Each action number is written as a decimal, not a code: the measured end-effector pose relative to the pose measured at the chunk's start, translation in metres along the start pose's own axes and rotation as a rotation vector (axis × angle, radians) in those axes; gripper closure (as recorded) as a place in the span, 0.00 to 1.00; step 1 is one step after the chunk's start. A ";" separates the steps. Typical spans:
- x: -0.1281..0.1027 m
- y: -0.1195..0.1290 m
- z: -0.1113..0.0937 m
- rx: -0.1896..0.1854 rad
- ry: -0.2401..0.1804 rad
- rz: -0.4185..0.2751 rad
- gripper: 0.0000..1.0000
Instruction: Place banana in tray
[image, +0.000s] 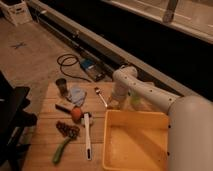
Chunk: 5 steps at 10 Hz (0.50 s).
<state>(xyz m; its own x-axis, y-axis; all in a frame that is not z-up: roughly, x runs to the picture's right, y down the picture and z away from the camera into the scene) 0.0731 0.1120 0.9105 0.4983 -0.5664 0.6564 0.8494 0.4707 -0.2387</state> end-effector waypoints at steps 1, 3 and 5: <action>0.000 0.000 0.001 -0.002 0.003 0.001 0.54; 0.000 0.005 -0.003 0.001 0.025 0.013 0.76; -0.003 0.003 -0.005 0.010 0.030 0.013 0.94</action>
<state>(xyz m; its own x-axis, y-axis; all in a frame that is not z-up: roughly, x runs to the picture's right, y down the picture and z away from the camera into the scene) 0.0754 0.1115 0.9042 0.5144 -0.5802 0.6314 0.8411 0.4850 -0.2395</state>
